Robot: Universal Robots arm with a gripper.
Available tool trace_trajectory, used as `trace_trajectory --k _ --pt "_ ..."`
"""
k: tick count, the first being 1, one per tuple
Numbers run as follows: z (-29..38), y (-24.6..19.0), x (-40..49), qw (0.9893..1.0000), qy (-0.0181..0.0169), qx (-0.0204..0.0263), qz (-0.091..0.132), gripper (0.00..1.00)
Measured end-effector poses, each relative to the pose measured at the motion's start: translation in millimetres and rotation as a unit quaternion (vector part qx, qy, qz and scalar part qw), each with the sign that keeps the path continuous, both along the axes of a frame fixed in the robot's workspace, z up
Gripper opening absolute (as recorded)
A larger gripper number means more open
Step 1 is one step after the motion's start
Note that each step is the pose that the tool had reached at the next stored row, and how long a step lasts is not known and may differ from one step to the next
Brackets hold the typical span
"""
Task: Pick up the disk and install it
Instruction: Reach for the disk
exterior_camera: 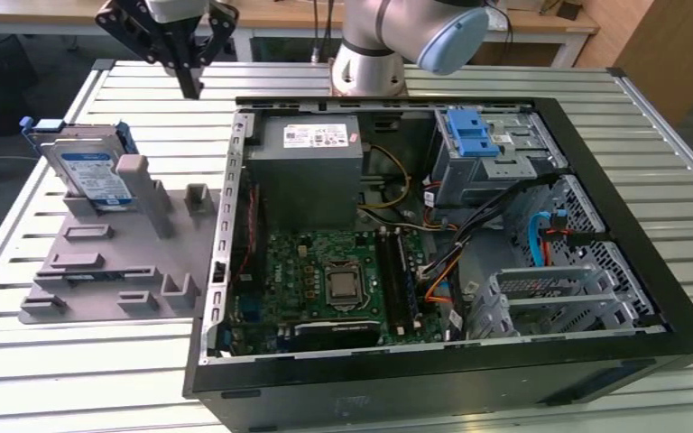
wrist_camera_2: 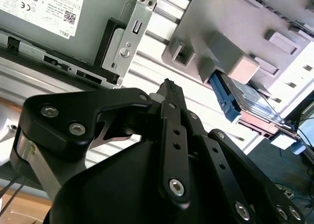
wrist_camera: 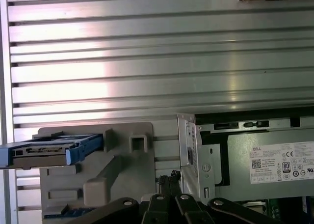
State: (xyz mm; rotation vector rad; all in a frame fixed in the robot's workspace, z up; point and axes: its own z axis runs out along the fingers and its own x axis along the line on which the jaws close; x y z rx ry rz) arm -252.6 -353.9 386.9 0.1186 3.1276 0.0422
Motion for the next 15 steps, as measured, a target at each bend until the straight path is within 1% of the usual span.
trace_trajectory --k 3,5,15 --pt "-0.1 1.3 -2.8 1.0 0.0 0.0 0.0 0.11" --pt "-0.3 3.1 -6.6 1.0 0.0 0.0 0.0 0.11" --pt "-0.6 7.5 -16.1 1.0 0.0 0.0 0.0 0.11"
